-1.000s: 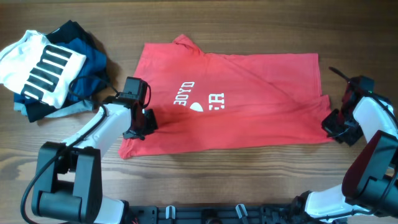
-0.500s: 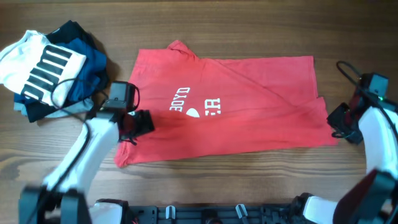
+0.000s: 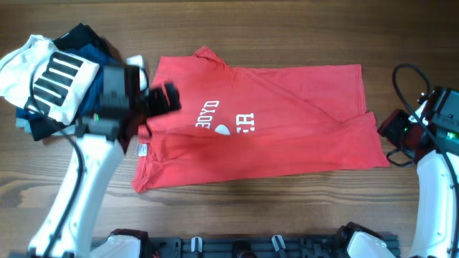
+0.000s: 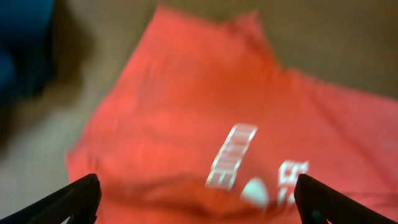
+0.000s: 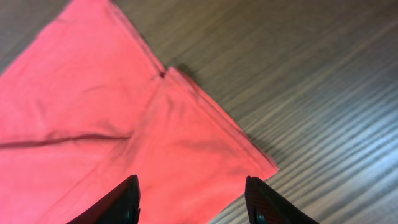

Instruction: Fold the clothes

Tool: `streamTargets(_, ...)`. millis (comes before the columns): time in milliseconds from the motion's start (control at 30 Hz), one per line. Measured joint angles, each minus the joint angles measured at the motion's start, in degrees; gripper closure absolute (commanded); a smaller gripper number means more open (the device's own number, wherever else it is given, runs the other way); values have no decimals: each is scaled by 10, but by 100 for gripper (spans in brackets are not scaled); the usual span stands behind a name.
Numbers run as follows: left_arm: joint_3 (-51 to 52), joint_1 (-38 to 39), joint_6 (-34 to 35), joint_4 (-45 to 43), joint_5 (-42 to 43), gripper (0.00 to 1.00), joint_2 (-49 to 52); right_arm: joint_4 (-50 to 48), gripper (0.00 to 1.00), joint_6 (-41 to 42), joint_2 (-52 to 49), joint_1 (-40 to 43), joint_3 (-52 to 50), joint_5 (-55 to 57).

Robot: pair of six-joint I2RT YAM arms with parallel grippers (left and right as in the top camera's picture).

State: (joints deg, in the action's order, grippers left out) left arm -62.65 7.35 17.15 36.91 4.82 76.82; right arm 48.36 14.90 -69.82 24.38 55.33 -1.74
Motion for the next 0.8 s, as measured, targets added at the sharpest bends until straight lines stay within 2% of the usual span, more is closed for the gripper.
streamTargets(167,-169,-12,-36,28,11,0,144,9,45,-19,8,0,0,-26)
streamTargets(333,-270,-43,-49,25,18,0,292,13,45,-31,8,0,0,-36)
streamTargets(533,-295,-83,-55,-10,46,0,415,18,45,-33,8,0,0,-38)
streamTargets(700,-295,-89,-64,-47,54,0,462,22,45,-33,8,0,0,-38)
streamTargets(800,-295,-88,-66,-53,59,4,478,28,45,-33,8,0,0,-38)
